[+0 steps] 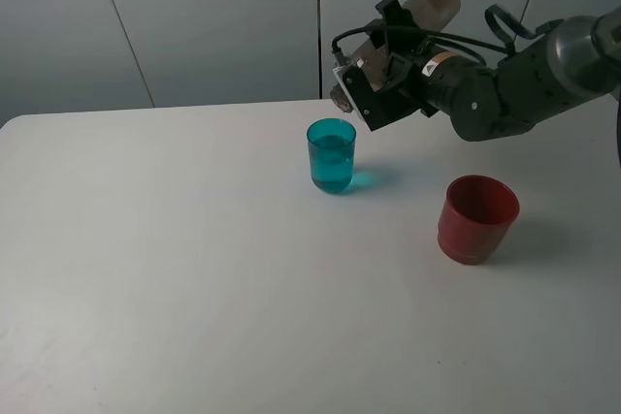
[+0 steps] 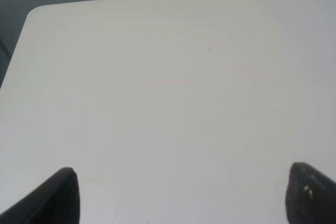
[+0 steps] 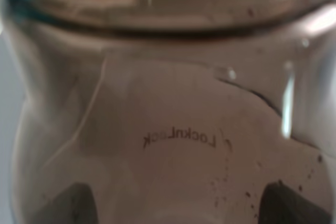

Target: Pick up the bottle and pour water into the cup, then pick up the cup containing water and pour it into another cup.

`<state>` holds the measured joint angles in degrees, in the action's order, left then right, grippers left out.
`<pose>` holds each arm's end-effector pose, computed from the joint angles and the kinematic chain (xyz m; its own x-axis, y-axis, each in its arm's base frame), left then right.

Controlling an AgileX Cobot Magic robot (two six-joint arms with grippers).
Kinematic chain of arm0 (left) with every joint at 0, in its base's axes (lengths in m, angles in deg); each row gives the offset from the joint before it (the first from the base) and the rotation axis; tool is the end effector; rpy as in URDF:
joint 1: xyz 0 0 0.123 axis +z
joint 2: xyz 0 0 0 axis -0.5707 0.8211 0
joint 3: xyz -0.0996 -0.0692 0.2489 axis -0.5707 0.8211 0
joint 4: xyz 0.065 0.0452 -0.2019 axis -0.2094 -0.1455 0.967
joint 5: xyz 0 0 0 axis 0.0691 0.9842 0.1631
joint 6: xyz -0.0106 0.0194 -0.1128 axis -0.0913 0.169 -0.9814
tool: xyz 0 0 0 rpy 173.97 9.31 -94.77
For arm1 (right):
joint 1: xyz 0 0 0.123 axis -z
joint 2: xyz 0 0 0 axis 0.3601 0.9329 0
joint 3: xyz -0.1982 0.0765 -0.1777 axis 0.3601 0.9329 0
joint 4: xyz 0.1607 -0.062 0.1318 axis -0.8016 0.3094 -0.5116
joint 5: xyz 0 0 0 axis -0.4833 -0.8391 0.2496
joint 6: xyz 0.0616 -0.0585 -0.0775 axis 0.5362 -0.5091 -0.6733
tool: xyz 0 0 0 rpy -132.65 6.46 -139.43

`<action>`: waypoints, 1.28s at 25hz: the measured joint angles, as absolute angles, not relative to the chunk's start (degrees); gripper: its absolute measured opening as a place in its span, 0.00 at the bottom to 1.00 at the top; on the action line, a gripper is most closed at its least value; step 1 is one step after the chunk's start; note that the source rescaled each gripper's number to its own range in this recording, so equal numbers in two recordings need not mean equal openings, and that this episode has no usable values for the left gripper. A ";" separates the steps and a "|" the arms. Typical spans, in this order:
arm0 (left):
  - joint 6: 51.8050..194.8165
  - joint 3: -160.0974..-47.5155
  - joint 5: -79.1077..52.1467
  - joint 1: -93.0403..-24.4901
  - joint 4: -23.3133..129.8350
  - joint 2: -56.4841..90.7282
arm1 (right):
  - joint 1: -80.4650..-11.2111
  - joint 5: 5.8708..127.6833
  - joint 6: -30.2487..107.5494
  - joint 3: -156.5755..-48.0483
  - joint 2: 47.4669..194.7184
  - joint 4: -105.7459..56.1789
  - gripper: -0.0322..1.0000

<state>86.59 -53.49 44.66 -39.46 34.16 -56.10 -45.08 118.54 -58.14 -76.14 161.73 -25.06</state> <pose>-0.0082 0.0106 0.2504 -0.4610 0.0371 -0.8866 0.0045 0.9992 0.0394 0.3722 0.1534 0.1718 0.3713 -0.8329 0.4104 -0.0536 -0.4605 -0.8860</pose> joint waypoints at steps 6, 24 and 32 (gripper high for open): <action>86.59 -53.49 44.66 -39.46 34.16 -56.10 | -45.08 109.74 -43.68 -76.62 158.94 -27.44 0.06; 86.59 -53.49 44.66 -39.46 34.16 -56.10 | -34.08 93.04 46.22 -77.53 153.17 -22.03 0.06; 86.59 -53.49 44.66 -39.46 34.16 -56.10 | -33.12 116.80 54.80 -69.69 155.11 -25.04 0.06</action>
